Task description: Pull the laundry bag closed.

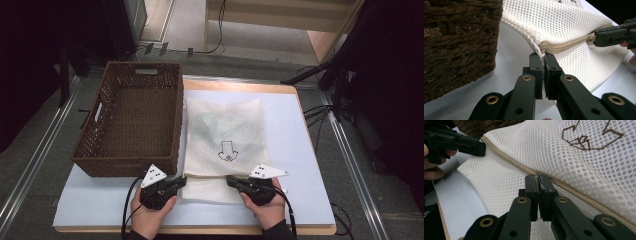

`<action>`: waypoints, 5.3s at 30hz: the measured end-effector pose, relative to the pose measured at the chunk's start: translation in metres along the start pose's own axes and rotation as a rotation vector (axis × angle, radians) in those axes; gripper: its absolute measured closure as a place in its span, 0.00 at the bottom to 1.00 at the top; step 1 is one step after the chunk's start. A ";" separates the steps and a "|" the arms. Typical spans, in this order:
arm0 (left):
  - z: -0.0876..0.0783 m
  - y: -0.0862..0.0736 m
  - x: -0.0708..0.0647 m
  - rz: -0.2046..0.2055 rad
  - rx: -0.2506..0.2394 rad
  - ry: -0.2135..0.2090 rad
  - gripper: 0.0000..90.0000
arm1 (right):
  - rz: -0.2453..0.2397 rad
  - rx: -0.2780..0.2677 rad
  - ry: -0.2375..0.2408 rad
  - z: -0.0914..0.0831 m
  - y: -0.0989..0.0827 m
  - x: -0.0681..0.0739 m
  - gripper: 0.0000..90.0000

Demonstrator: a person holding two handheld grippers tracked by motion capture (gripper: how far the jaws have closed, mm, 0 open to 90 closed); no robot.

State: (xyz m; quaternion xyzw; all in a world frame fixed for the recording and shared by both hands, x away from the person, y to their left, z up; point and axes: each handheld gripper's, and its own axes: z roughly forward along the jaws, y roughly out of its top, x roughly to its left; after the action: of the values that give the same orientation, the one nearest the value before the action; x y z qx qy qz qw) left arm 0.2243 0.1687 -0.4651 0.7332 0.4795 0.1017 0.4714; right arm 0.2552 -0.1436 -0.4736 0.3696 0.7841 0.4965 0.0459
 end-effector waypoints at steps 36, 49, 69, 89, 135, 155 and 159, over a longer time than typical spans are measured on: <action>-0.003 -0.002 0.001 -0.001 0.002 0.003 0.97 | 0.033 -0.045 -0.062 -0.038 -0.014 -0.031 0.98; -0.004 -0.004 0.002 0.002 0.005 0.004 0.97 | 0.040 -0.044 -0.075 -0.048 -0.017 -0.038 0.98; -0.007 -0.004 0.005 -0.001 0.003 0.010 0.97 | 0.073 -0.044 -0.127 -0.072 -0.027 -0.061 0.98; -0.008 -0.009 0.009 -0.007 0.008 -0.019 0.95 | 0.102 -0.029 -0.153 -0.091 -0.041 -0.080 0.84; -0.099 -0.018 0.073 0.059 -0.246 0.094 0.15 | 0.156 -0.138 -0.388 -0.119 -0.048 -0.104 0.17; -0.112 -0.020 0.087 0.084 -0.291 0.074 0.07 | 0.123 -0.227 -0.450 -0.144 -0.051 -0.116 0.17; -0.109 -0.020 0.085 0.090 -0.282 0.072 0.07 | 0.124 -0.218 -0.452 -0.142 -0.052 -0.115 0.17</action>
State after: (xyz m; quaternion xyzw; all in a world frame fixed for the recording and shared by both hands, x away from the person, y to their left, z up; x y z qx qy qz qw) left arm 0.1907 0.3035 -0.4479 0.6763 0.4437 0.2151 0.5473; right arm 0.2483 -0.3335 -0.4781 0.5113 0.6715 0.4850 0.2291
